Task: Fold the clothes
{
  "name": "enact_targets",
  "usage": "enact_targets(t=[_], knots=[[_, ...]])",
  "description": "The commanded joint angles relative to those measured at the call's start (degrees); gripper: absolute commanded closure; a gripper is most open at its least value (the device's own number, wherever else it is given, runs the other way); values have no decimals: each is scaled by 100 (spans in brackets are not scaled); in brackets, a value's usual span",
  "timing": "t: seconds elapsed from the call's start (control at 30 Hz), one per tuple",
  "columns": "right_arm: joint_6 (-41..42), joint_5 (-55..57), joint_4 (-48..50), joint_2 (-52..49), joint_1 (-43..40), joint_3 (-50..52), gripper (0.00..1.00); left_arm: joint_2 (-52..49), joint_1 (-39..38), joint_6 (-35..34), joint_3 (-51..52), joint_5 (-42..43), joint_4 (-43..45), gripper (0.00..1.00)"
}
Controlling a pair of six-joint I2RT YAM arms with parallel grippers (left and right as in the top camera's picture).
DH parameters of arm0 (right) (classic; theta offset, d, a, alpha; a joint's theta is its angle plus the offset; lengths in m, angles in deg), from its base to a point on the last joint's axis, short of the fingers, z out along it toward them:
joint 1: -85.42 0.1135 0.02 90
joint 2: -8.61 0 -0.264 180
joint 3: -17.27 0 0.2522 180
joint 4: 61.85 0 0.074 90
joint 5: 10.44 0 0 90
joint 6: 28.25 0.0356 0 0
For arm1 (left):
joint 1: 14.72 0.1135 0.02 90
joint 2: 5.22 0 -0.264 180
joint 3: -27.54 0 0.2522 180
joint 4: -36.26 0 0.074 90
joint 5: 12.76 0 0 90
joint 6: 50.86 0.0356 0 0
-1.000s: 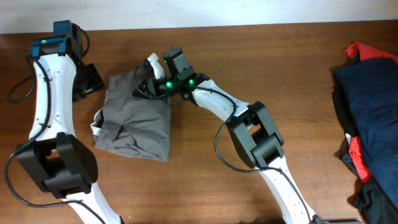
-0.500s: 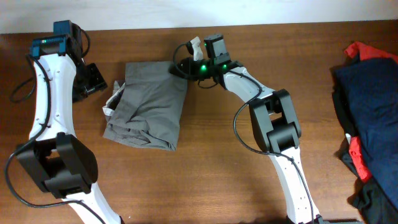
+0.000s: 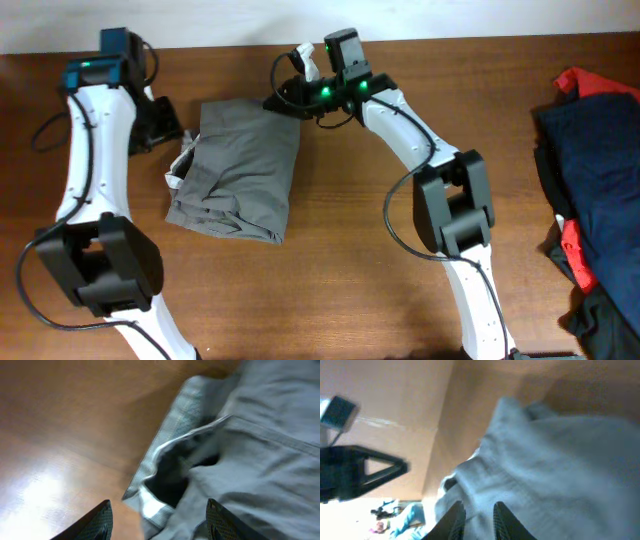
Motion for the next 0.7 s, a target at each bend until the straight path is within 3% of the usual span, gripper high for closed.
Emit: enact_targets(t=[0.0,0.13,0.43,0.67], knots=[[-468,-439,-601,304,232,-127,76,22,-205,297,-17,122,216,40],[-741,-520,-1316,98,560,-101,76,22,-212,63,-17,33,437,41],[-717,-1176,-1427,-555,1252,-74,76,22,-61,-7,-17,-7,400,36],[-708,-1335,-1923,-909,1198,339,76,22,-61,-7,-17,-7,334,35]])
